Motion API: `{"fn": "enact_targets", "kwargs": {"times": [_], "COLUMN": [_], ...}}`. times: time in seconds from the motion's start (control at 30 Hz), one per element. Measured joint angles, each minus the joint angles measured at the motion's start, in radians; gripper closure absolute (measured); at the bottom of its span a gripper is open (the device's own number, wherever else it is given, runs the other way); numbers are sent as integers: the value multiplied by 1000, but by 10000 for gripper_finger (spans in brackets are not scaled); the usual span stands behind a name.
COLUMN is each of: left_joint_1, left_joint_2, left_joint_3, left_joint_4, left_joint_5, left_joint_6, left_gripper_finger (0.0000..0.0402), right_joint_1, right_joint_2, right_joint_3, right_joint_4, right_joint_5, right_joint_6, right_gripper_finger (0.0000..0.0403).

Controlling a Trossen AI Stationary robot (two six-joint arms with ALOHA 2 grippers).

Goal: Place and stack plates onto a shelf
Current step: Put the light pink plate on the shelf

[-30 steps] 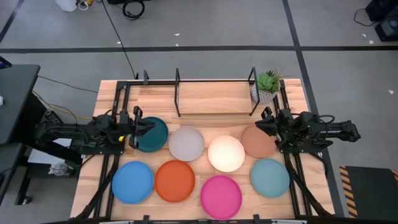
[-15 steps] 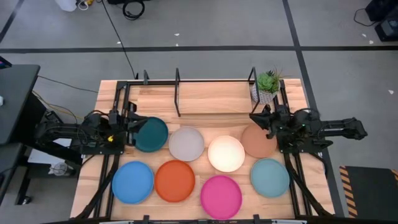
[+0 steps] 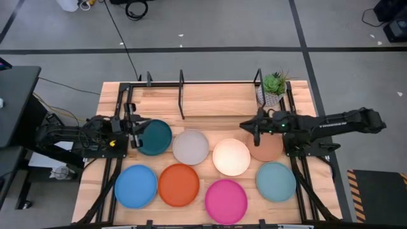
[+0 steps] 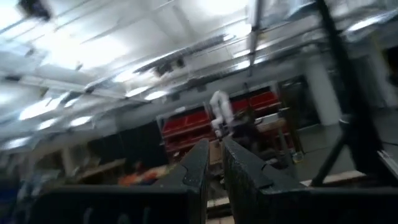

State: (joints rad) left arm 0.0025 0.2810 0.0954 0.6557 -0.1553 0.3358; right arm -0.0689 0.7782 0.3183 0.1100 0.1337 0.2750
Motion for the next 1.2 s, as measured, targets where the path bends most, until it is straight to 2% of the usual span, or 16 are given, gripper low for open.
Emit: {"fn": "enact_targets", "kwargs": {"times": [0.1,0.17,0.3,0.53,0.8,0.97,1.2], "left_joint_1": [0,0,0,0,0,0,0], "left_joint_2": [0,0,0,0,0,0,0], "left_joint_3": [27,47,57,58,58,58,58], "left_joint_4": [-90,-171,-273,-316,-316,-317,-318], "left_joint_5": [-116,-153,-156,-156,-156,-156,-156], "left_joint_6": [-67,-88,-90,-101,-123,-121,-116], "left_gripper_finger": [351,351,351,351,351,351,351], "right_joint_1": [7,15,40,41,33,33,10], "right_joint_2": [98,162,273,450,679,797,905], "right_joint_3": [63,105,175,313,491,595,672], "right_joint_4": [-55,-87,-135,-294,-497,-615,-701], "right_joint_5": [-11,-36,-86,-48,-49,-85,-102], "right_joint_6": [-16,-21,-78,-188,-189,-190,-219], "right_gripper_finger": [347,347,347,338,278,245,254]}}
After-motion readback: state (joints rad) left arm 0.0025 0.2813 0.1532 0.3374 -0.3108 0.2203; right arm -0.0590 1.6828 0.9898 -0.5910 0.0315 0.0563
